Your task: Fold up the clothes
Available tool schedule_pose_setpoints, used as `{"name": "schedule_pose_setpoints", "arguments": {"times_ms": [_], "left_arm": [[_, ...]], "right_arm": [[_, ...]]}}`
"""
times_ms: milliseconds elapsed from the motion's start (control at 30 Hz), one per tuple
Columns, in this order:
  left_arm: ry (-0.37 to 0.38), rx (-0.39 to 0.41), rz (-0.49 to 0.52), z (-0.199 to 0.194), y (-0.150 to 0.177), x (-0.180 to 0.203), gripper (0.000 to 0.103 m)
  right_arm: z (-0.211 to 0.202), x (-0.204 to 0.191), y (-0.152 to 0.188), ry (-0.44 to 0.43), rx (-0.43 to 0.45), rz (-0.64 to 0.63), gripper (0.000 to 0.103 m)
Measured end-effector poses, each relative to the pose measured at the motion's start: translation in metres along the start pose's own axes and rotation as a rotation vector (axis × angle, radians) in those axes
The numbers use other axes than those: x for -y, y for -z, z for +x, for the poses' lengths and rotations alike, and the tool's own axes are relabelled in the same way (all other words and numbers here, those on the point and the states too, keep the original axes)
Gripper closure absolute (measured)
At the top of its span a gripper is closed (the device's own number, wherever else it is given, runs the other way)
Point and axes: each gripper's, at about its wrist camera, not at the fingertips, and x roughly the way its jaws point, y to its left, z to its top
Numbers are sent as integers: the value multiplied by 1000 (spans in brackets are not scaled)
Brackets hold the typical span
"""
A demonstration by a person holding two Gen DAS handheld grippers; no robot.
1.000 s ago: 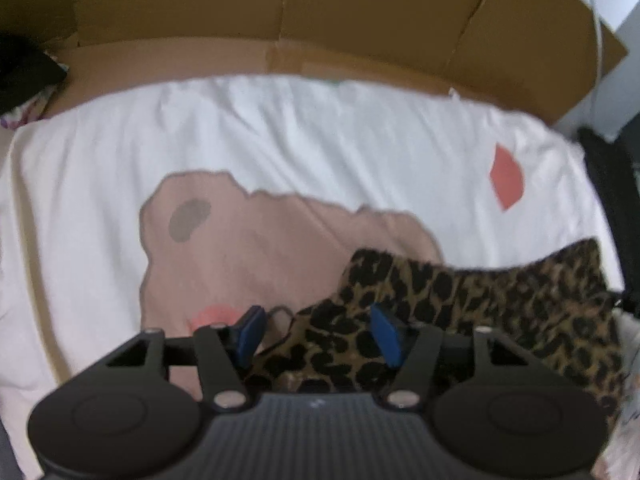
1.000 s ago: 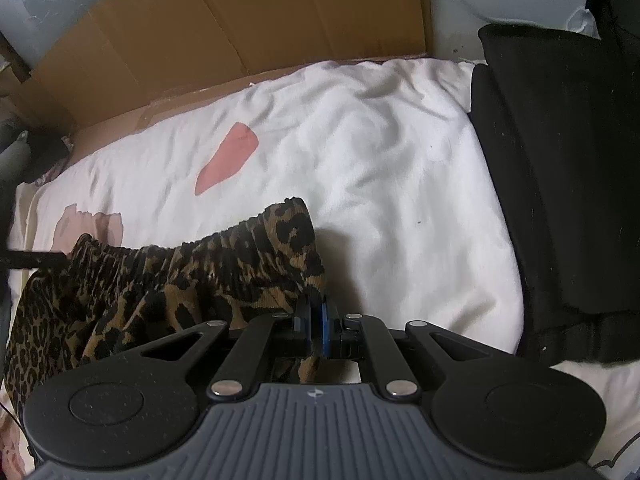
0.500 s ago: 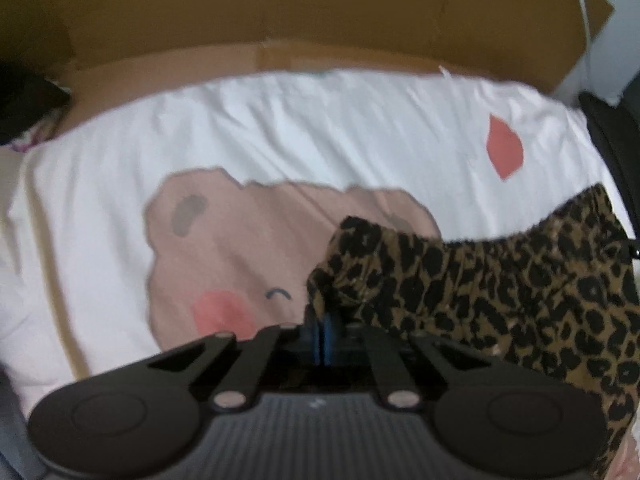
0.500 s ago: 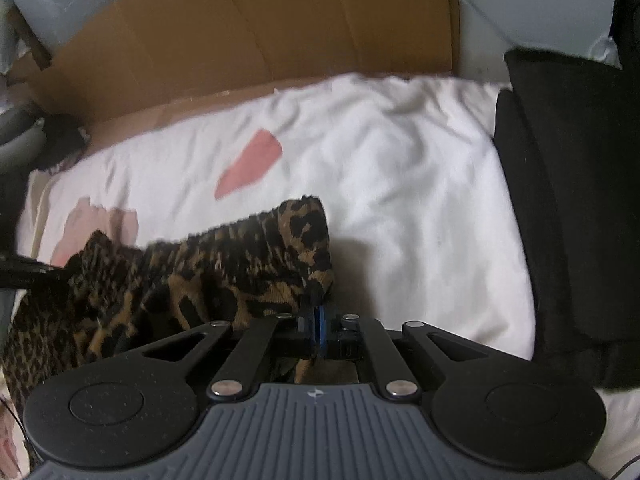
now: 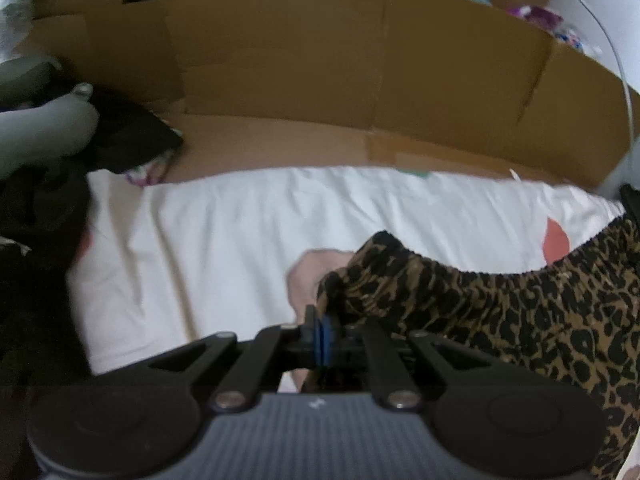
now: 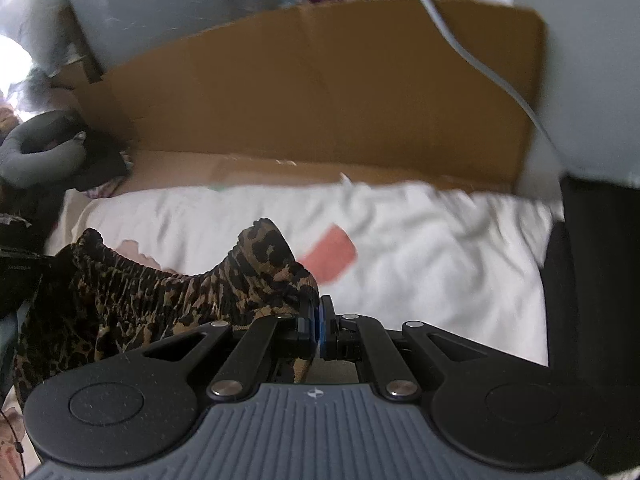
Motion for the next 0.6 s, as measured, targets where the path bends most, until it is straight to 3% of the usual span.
{"name": "schedule_pose_setpoints", "arguments": {"times_ms": [300,467,567,600], "left_arm": [[-28,12,-30,19,-15,-15,101],[-54,-25,-51,42,-21,-15,100],[-58,-68,-41,58,-17,-15,86],[-60,-71,-32,59,-15,-15,71]], "right_arm": [[26,-25,-40,52,14,-43,103],[49,-31,-43,96,-11,-63,101],[62,-27,-38,112,-43,-18,89],[66,-25,-37,117,-54,-3,82]]}}
